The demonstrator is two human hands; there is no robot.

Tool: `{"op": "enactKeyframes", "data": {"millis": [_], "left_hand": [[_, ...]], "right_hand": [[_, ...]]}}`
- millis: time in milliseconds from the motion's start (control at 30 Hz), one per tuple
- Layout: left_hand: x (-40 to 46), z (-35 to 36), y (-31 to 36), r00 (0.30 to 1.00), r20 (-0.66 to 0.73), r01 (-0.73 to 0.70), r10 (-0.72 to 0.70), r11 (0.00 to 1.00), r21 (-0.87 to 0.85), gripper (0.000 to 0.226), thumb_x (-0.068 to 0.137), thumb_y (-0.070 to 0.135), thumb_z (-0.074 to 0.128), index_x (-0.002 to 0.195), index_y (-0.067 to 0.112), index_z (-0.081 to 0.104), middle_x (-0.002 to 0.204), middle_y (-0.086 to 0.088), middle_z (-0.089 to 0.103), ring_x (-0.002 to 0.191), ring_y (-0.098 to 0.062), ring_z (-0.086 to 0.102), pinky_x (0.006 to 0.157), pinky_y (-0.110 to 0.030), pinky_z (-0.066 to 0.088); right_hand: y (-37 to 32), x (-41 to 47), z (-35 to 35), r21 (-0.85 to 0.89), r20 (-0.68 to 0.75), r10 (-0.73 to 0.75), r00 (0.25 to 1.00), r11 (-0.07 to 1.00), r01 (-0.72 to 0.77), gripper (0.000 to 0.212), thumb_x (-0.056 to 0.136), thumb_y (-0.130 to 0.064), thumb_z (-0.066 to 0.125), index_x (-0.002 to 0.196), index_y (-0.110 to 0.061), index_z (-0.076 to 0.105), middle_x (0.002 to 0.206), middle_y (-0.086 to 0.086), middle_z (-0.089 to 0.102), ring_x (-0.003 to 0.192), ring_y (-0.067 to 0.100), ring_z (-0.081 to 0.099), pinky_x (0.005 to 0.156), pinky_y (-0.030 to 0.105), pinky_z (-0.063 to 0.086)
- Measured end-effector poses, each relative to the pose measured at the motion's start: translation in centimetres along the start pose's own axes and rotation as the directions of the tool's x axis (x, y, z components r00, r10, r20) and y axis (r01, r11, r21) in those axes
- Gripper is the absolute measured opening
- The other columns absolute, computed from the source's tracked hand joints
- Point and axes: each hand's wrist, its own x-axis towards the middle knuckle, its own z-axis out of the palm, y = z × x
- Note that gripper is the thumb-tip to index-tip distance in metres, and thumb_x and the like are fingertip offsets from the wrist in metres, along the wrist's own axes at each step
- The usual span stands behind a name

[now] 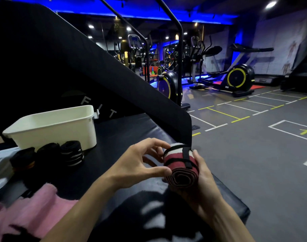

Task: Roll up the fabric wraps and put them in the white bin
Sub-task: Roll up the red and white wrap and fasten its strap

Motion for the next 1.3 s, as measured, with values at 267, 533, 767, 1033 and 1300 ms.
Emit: {"op": "enactKeyframes", "data": {"millis": [267,533,767,1033,1300], "left_hand": [[-1.1,-2.7,2.9,0.999,0.006,0.053,-0.053,0.996,0.071,0.057,0.07,0.045,0.087,0.122,0.029,0.068,0.126,0.008,0.06,0.117,-0.017,0.064,0.093,-0.045,0.059],[-9.5,-5.1,3.7,0.972,-0.193,0.175,-0.137,0.965,0.197,0.075,0.067,0.023,0.098,0.13,0.027,0.057,0.122,0.006,0.068,0.117,-0.019,0.065,0.099,-0.043,0.054],[-15.2,-8.7,5.9,0.927,-0.288,0.326,-0.241,0.897,0.298,0.069,0.074,0.041,0.09,0.136,0.039,0.059,0.13,0.018,0.064,0.122,-0.005,0.061,0.101,-0.035,0.054],[-16.6,-12.8,7.6,0.895,-0.286,0.393,-0.343,0.909,0.141,0.031,0.08,0.013,0.088,0.095,0.022,0.063,0.108,-0.013,0.073,0.091,-0.021,0.067,0.082,-0.041,0.055],[-17.9,-20.5,5.3,0.707,-0.645,0.512,-0.288,0.838,0.188,0.037,0.061,0.026,0.093,0.085,0.02,0.065,0.084,0.003,0.076,0.076,-0.008,0.069,0.074,-0.026,0.056]], "right_hand": [[0.6,-1.2,2.0,-0.016,0.186,0.153,0.971,0.988,-0.153,0.079,0.086,-0.074,0.041,0.1,-0.006,0.078,0.089,0.021,0.067,0.068,0.027,0.061,0.062,0.035,0.045],[4.4,-1.3,7.0,-0.205,0.342,0.21,0.916,0.968,-0.146,0.064,0.092,-0.07,0.041,0.108,-0.021,0.079,0.095,0.01,0.075,0.072,0.019,0.066,0.064,0.031,0.042],[7.8,-0.9,10.1,-0.266,0.465,-0.041,0.884,0.946,0.184,0.045,0.083,-0.039,0.074,0.119,-0.012,0.07,0.114,0.021,0.073,0.104,0.029,0.071,0.083,0.037,0.057],[9.0,-1.3,13.1,-0.326,0.579,-0.203,0.79,0.83,0.452,0.076,0.072,-0.01,0.087,0.14,-0.021,0.055,0.123,-0.005,0.073,0.114,0.016,0.07,0.093,0.031,0.057],[10.6,-0.1,13.2,-0.475,0.424,-0.233,0.875,0.766,0.434,0.053,0.073,-0.039,0.078,0.124,-0.034,0.065,0.115,-0.007,0.074,0.11,0.002,0.068,0.088,0.023,0.058]]}}
